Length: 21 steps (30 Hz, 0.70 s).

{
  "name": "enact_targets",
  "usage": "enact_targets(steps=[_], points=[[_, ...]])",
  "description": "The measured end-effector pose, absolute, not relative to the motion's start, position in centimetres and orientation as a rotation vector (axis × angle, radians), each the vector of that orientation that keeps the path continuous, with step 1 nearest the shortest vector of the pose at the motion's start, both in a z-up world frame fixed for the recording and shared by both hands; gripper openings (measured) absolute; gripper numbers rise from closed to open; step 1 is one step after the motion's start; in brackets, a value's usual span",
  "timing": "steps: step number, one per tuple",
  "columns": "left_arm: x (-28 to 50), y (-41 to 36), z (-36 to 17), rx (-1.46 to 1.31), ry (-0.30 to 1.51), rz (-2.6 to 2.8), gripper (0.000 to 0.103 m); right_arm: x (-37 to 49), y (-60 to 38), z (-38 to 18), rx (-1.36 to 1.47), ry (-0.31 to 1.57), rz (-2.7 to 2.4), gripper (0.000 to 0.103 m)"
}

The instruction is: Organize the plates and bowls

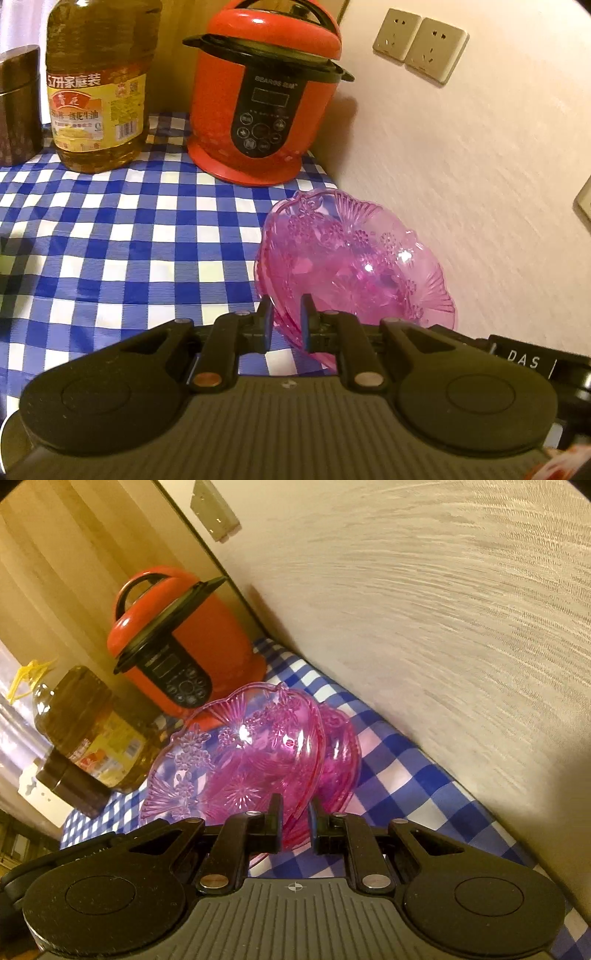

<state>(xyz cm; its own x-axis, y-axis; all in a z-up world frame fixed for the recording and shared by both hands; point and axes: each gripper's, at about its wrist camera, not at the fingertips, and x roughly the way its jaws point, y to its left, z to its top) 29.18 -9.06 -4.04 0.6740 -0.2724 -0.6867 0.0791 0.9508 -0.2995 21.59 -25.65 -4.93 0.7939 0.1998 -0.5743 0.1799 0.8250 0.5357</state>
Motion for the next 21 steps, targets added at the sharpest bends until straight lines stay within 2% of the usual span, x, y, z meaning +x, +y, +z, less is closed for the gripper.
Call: enact_targets(steps=[21], points=[[32.8, -10.9, -6.9, -0.152, 0.859, -0.214, 0.015, 25.9, -26.3, -6.8, 0.59, 0.719, -0.022, 0.014]])
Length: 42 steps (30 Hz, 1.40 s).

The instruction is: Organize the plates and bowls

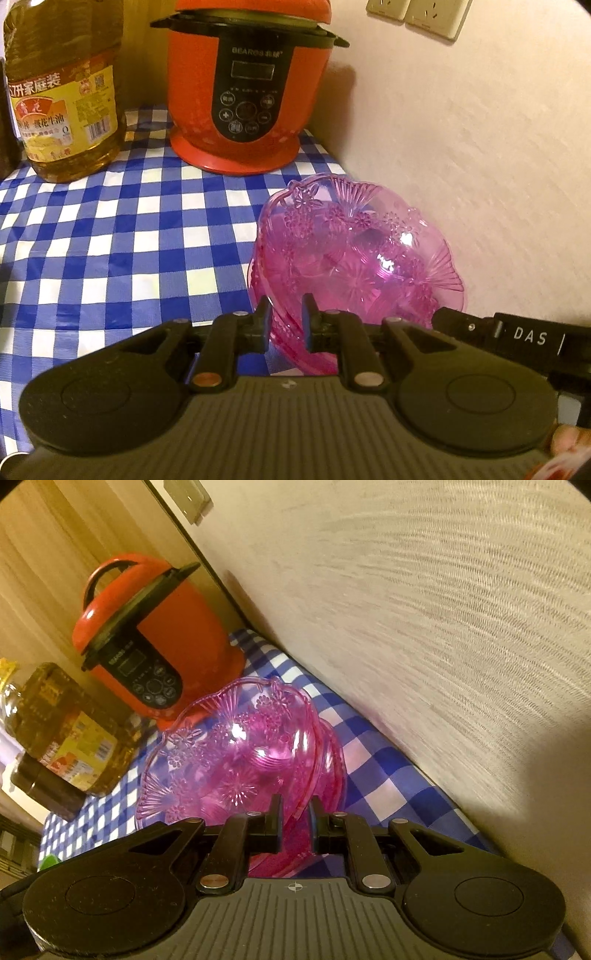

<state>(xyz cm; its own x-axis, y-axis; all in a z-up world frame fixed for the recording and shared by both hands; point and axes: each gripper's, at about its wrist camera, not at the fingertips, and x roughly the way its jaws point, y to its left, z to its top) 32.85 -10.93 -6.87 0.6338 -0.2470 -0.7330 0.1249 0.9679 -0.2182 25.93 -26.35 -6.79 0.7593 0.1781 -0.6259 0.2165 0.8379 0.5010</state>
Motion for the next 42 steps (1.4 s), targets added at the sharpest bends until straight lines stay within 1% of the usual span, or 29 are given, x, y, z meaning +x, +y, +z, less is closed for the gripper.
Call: enact_targets(steps=[13, 19, 21, 22, 23, 24, 25, 34, 42], points=[[33.0, -11.3, -7.5, -0.116, 0.869, -0.219, 0.017, 26.3, -26.1, -7.2, 0.542, 0.734, -0.029, 0.014], [33.2, -11.4, -7.7, -0.09, 0.866, -0.211, 0.021, 26.4, -26.1, -7.3, 0.528, 0.736, -0.036, 0.014], [33.3, -11.6, -7.8, -0.065, 0.874, -0.208, 0.033, 26.6, -26.1, -7.3, 0.516, 0.738, -0.029, 0.015], [33.2, -11.5, -7.8, -0.068, 0.869, -0.21, 0.045, 26.6, -26.1, -7.3, 0.511, 0.736, -0.029, 0.02], [33.1, -11.2, -7.8, -0.075, 0.855, -0.208, 0.048, 26.6, -26.1, -7.2, 0.509, 0.731, -0.037, 0.027], [32.9, -11.0, -7.7, -0.083, 0.844, -0.205, 0.048, 26.5, -26.3, -7.2, 0.516, 0.72, -0.037, 0.044], [32.8, -10.7, -7.7, -0.095, 0.836, -0.201, 0.048, 26.3, -26.5, -7.2, 0.529, 0.708, -0.029, 0.057], [31.5, -9.2, -7.0, -0.167, 0.828, -0.189, 0.048, 25.1, -27.0, -7.4, 0.564, 0.711, -0.024, 0.058], [29.3, -8.9, -5.7, -0.192, 0.83, -0.191, 0.048, 23.2, -26.2, -6.2, 0.53, 0.714, -0.042, 0.058]])
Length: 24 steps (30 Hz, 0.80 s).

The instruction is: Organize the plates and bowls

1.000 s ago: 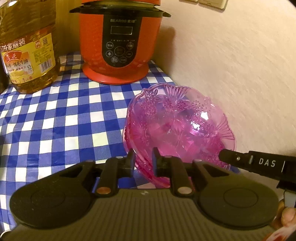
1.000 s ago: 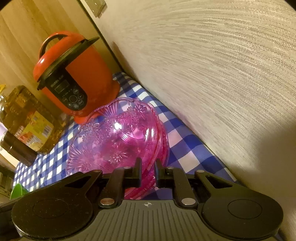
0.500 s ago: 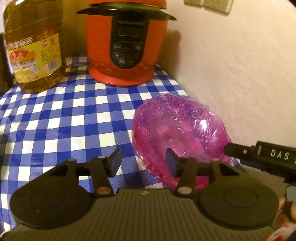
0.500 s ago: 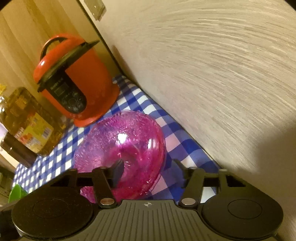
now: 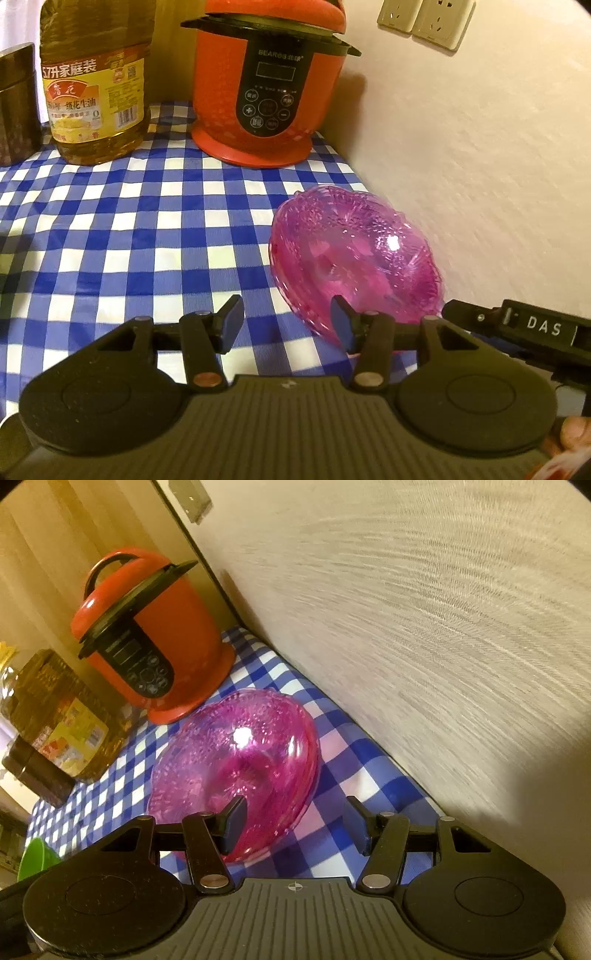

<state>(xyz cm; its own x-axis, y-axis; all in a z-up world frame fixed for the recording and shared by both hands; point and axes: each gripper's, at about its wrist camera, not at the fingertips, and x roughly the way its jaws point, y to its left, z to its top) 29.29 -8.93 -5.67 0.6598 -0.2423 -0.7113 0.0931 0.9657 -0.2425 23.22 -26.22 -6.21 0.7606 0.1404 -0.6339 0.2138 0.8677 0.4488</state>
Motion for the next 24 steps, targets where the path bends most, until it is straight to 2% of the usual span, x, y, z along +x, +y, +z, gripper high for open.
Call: enact_targets(steps=[24], points=[[14.1, -3.8, 0.7, -0.253, 0.798, -0.12, 0.048, 10.4, -20.9, -0.7, 0.493, 0.707, 0.066, 0.058]])
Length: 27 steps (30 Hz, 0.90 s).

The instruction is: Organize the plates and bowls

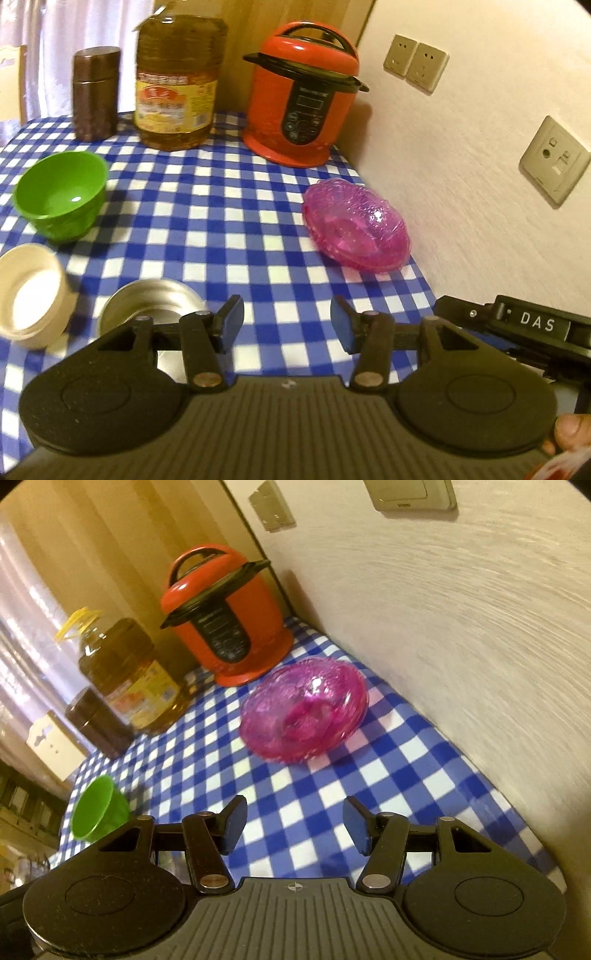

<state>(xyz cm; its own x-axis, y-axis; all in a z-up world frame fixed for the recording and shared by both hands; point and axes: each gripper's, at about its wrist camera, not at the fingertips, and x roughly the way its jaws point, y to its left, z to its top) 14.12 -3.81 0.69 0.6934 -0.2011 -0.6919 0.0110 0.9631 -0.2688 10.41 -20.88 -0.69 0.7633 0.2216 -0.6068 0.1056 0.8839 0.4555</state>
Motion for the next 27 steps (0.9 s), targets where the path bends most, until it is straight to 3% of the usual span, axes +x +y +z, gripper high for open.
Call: enact_targets(steps=[27], points=[[1.3, 5.9, 1.8, -0.299, 0.789, 0.107, 0.048, 3.2, -9.7, -0.2, 0.331, 0.772, 0.299, 0.058]])
